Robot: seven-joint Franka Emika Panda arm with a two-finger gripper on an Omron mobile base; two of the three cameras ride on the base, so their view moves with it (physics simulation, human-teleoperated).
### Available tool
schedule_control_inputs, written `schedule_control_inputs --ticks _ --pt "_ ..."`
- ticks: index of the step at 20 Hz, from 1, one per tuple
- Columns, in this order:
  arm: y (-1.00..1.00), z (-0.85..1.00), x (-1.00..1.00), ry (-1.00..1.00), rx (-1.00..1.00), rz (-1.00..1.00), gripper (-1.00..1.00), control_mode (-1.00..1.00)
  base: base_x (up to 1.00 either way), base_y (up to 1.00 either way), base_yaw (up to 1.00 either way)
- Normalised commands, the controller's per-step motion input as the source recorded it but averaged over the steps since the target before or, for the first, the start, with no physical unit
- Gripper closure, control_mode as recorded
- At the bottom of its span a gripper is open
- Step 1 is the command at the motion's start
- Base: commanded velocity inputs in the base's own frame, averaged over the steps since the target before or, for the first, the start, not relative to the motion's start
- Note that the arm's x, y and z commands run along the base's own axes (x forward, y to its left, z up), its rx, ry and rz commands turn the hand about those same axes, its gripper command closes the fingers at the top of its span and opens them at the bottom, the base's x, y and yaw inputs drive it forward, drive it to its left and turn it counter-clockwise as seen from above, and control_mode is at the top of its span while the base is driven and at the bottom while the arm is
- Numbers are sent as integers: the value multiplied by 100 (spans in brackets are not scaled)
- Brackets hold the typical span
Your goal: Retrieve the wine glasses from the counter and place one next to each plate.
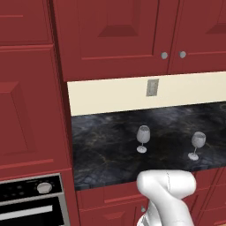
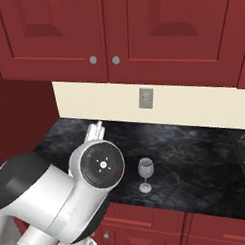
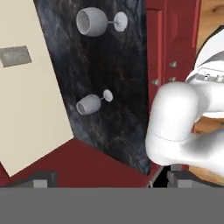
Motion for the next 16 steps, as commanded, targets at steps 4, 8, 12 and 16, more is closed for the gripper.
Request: schedule_control_inputs --ticks 4,8,12,16 --pt "-30 -36 14 11 32 -7 -100 -100 0 0 0" --pt "-45 -30 15 26 32 0 -100 -100 0 0 0" --pt "-53 -25 24 32 24 5 -100 -100 0 0 0" --pt "-48 -26 19 29 15 8 -100 -100 0 0 0"
